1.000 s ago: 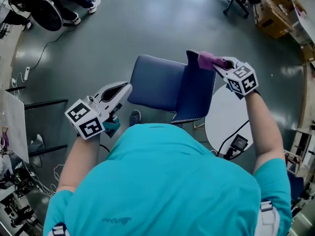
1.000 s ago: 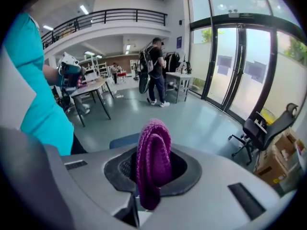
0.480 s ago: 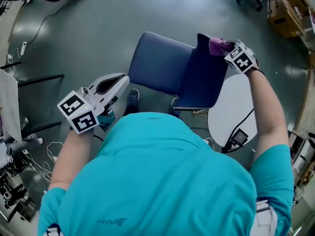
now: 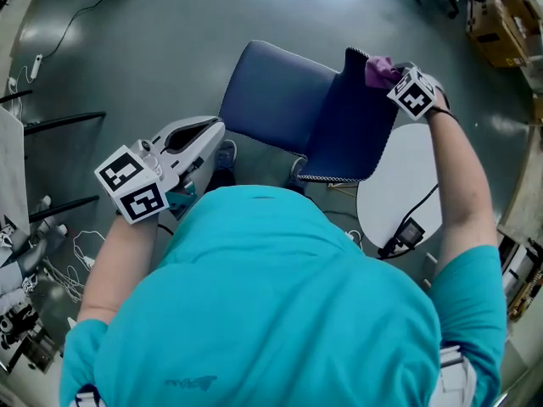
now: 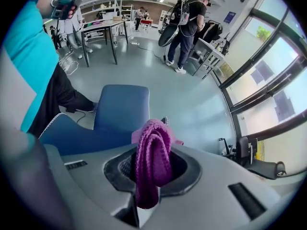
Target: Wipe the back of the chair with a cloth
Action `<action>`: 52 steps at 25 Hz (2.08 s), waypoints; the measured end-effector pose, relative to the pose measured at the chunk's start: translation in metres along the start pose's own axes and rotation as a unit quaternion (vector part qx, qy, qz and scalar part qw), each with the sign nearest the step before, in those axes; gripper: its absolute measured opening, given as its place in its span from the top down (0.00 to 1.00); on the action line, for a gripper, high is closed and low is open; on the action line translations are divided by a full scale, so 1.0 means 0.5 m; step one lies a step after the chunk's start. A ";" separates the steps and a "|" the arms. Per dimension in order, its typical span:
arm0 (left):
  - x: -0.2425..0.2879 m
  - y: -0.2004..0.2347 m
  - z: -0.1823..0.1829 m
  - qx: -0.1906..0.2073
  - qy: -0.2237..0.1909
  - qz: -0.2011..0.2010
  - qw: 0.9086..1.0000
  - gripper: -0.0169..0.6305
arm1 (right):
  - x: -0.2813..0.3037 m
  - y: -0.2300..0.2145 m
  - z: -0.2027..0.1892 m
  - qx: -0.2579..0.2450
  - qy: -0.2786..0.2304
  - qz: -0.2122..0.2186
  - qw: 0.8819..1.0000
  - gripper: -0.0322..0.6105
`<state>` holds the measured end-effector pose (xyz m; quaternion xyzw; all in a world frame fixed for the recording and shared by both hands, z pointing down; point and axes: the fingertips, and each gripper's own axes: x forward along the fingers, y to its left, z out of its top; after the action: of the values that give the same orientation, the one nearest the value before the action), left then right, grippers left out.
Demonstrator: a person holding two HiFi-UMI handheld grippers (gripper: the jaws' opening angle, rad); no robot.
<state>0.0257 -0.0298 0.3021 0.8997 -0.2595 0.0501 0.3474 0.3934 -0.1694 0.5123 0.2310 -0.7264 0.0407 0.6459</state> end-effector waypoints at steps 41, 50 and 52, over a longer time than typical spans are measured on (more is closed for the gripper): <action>0.026 -0.038 0.003 0.006 -0.002 -0.039 0.999 0.98 | -0.064 0.197 0.007 -0.032 0.000 0.077 0.996 0.86; 0.028 -0.045 0.010 0.005 -0.002 -0.045 0.999 0.98 | -0.088 0.249 0.010 -0.036 -0.007 0.096 0.995 0.86; 0.028 -0.046 0.010 0.005 -0.001 -0.047 0.999 0.98 | -0.092 0.261 0.011 -0.034 -0.009 0.100 0.994 0.86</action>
<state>0.0491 -0.0248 0.2881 0.9128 -0.2175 0.0340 0.3441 0.3406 -0.0421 0.4985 0.1352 -0.7525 0.0785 0.6397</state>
